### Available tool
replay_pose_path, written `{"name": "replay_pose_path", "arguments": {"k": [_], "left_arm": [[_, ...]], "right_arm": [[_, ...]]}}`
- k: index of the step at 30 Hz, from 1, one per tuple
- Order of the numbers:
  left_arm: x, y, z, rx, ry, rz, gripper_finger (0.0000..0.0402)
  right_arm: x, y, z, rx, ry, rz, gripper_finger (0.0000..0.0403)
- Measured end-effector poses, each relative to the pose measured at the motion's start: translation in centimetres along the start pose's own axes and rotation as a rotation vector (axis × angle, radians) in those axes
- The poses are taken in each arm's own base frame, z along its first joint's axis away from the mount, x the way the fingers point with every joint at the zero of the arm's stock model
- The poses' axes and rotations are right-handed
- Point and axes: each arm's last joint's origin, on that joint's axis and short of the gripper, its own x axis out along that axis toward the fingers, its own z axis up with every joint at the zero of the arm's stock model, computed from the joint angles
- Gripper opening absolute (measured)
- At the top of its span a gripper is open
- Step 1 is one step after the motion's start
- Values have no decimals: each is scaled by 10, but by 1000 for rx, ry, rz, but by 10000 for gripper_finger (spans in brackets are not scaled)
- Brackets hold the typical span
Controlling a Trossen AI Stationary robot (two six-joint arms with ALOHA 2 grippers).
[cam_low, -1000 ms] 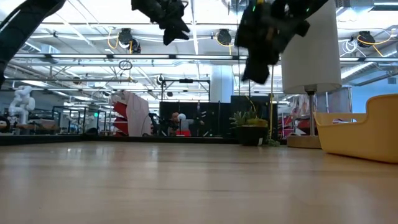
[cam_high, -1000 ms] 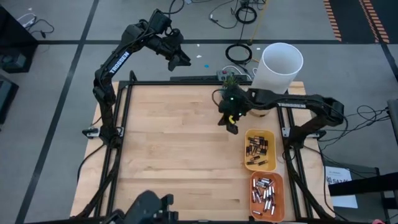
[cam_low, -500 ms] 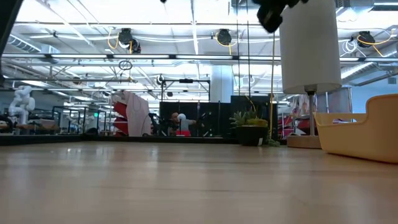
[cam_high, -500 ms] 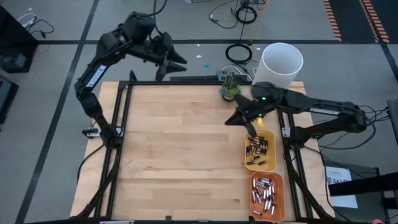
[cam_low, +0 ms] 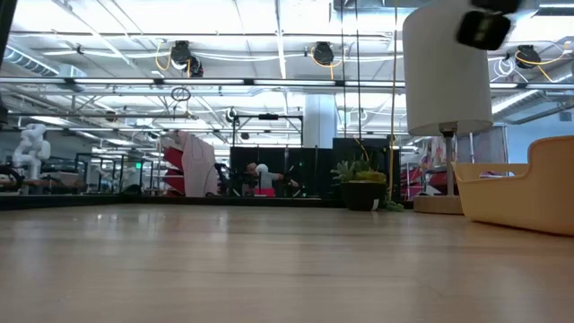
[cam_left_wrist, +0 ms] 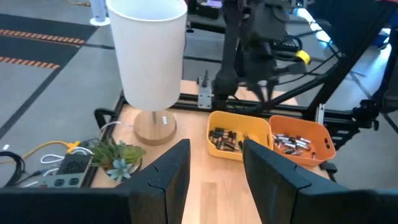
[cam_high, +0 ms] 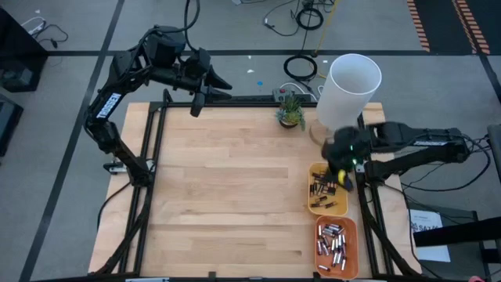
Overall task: Sort batteries
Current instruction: Move the orange bin to the left of the yellow bin
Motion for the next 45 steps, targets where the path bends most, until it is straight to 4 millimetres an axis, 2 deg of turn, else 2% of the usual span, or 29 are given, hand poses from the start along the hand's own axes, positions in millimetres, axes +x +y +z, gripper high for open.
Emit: {"name": "replay_pose_path", "arguments": {"k": [3,7,13,17,22,27,32,37,42,45], "left_arm": [[4,-7,0,9,7,-8,157],[14,-15,0,25,28,15,157],[19,-26,3,28,22,57,157],[22,-32,7,23,-12,76,157],[27,-39,10,8,-44,81,157],[32,-38,10,-4,-39,111,157],[32,-34,9,17,-22,124,157],[28,-29,1,72,54,139,157],[24,-24,-7,134,144,147,157],[19,-19,-10,162,174,159,157]], "right_arm": [[5,12,-19,37,168,29,0],[13,23,-42,126,373,-53,0],[22,43,-62,253,461,-158,12],[27,54,-83,241,487,-230,52],[47,48,-128,244,537,-355,120],[70,44,-162,320,515,-302,176],[76,49,-170,415,411,-254,205],[80,42,-175,492,369,-410,208],[92,48,-178,519,358,-403,205],[102,46,-182,510,329,-485,204]]}}
